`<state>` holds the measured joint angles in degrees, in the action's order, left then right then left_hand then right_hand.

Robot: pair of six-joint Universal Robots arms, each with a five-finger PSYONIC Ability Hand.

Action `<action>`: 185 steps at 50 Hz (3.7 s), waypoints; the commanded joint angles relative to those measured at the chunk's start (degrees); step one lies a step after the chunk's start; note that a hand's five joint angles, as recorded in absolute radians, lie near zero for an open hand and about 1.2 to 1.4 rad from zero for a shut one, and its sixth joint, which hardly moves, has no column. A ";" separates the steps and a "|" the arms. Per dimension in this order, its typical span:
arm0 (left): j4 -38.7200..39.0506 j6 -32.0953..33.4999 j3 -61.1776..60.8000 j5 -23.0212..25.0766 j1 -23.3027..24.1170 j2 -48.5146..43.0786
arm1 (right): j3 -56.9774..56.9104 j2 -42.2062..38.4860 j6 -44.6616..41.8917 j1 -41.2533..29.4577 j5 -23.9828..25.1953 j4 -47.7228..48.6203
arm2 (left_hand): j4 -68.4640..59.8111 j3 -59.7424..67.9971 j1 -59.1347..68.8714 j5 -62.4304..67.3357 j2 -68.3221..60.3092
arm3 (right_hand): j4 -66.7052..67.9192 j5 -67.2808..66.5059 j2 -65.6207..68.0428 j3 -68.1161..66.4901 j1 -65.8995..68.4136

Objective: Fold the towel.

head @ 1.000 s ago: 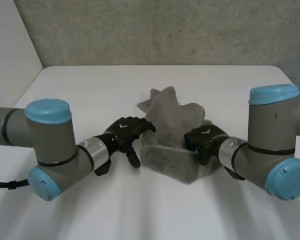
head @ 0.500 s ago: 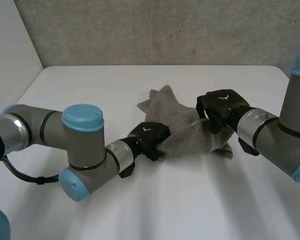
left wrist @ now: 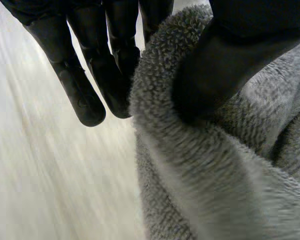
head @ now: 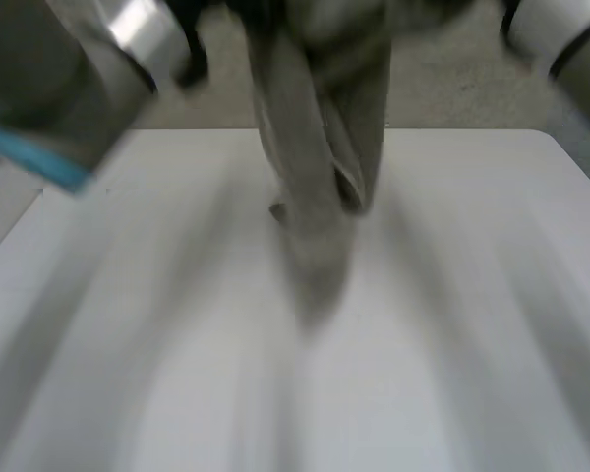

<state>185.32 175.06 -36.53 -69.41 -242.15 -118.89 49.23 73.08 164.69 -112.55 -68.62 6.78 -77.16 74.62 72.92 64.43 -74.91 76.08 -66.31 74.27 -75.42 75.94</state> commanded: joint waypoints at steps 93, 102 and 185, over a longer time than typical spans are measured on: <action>8.74 17.51 -85.37 3.50 -24.42 17.64 | 40.16 -5.76 -5.87 3.83 -11.09 -2.74 | 41.38 -38.84 -37.14 -38.64 39.12 | 3.92 -3.69 5.73 -4.58 4.06; 8.31 22.16 -89.06 3.49 -25.56 23.78 | 40.16 -5.67 -5.87 3.83 -11.09 -2.83 | 44.06 -41.52 -39.82 -41.33 41.81 | 3.92 -3.69 5.73 -4.58 4.06; 7.43 33.68 -88.10 8.33 -31.89 17.37 | 40.42 -7.87 -6.05 3.92 -10.30 -2.74 | -2.84 5.38 7.08 5.57 -5.09 | 3.92 -3.69 5.73 -4.58 4.06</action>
<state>192.79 209.16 -125.06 -61.08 -274.07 -102.40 89.50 65.21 158.64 -108.63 -78.84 4.04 -77.17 75.35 54.63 65.99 -75.20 76.06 -66.48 74.27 -76.16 76.11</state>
